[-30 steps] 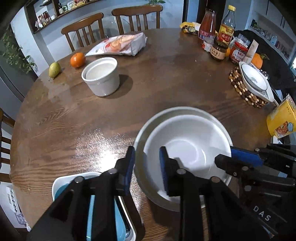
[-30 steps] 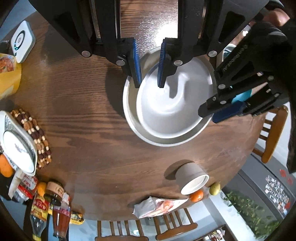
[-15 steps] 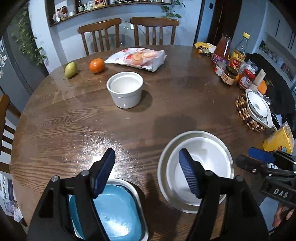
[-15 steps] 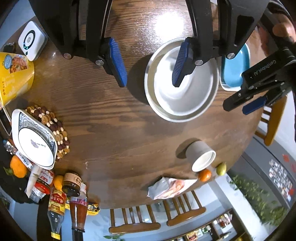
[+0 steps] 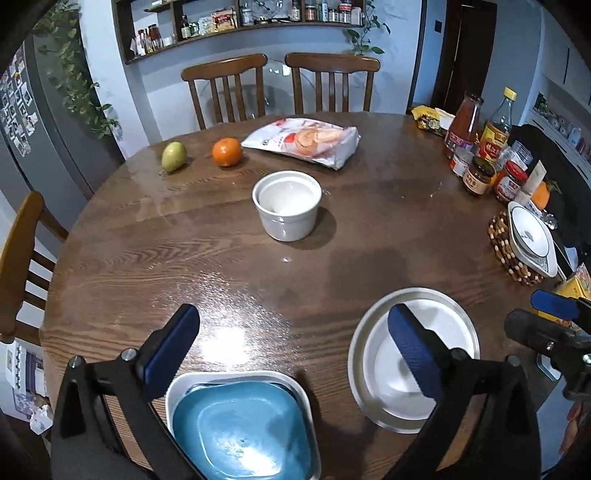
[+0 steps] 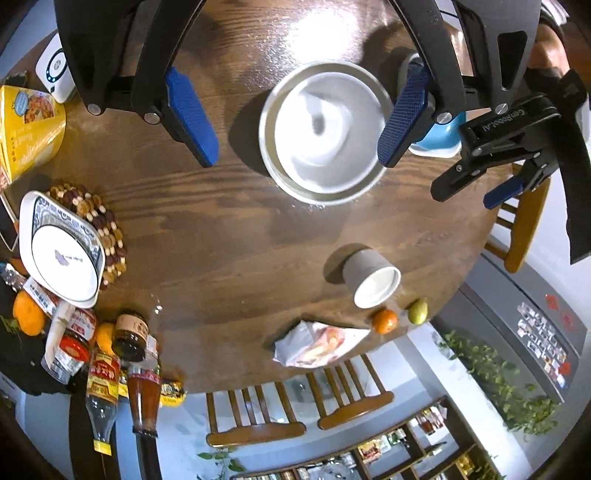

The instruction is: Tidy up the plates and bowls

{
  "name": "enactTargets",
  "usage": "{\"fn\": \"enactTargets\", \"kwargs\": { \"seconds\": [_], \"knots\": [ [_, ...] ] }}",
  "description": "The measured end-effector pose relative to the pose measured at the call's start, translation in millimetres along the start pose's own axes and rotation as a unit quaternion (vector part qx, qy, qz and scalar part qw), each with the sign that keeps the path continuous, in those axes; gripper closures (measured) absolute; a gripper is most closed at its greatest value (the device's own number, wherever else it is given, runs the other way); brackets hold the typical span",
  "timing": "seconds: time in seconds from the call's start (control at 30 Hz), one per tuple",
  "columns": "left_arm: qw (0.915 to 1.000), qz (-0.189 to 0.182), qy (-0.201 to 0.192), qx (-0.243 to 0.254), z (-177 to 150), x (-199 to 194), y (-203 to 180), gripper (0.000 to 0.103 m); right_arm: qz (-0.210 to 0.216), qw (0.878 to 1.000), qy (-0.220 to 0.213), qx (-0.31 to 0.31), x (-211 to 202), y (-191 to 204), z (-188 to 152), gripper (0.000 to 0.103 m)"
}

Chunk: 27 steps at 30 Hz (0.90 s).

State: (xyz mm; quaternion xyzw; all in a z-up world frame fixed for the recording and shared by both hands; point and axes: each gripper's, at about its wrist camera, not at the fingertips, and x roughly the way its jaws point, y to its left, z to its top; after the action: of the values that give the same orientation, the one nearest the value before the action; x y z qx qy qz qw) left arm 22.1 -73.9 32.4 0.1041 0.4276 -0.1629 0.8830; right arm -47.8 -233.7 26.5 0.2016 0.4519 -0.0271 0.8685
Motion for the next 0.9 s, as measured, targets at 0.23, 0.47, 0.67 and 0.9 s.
{"fn": "enactTargets", "kwargs": {
  "seconds": [0.23,0.47,0.67,0.9],
  "knots": [
    [0.9999,0.004,-0.007,-0.006,3.3,-4.0,7.3,0.001,0.005,1.000,-0.006,-0.006,-3.3,6.7,8.9,0.015],
    [0.9998,0.009,-0.010,-0.013,7.0,-5.3,13.4,0.001,0.009,1.000,-0.008,-0.012,-2.1,12.9,13.9,0.015],
    [0.9998,0.011,-0.009,-0.013,8.7,-4.2,15.3,0.001,0.011,1.000,-0.010,-0.016,-1.3,16.9,18.2,0.015],
    [0.9998,0.010,-0.008,-0.014,10.6,-2.6,18.6,0.001,0.012,1.000,-0.007,-0.020,0.9,20.0,20.9,0.015]
  ]
}}
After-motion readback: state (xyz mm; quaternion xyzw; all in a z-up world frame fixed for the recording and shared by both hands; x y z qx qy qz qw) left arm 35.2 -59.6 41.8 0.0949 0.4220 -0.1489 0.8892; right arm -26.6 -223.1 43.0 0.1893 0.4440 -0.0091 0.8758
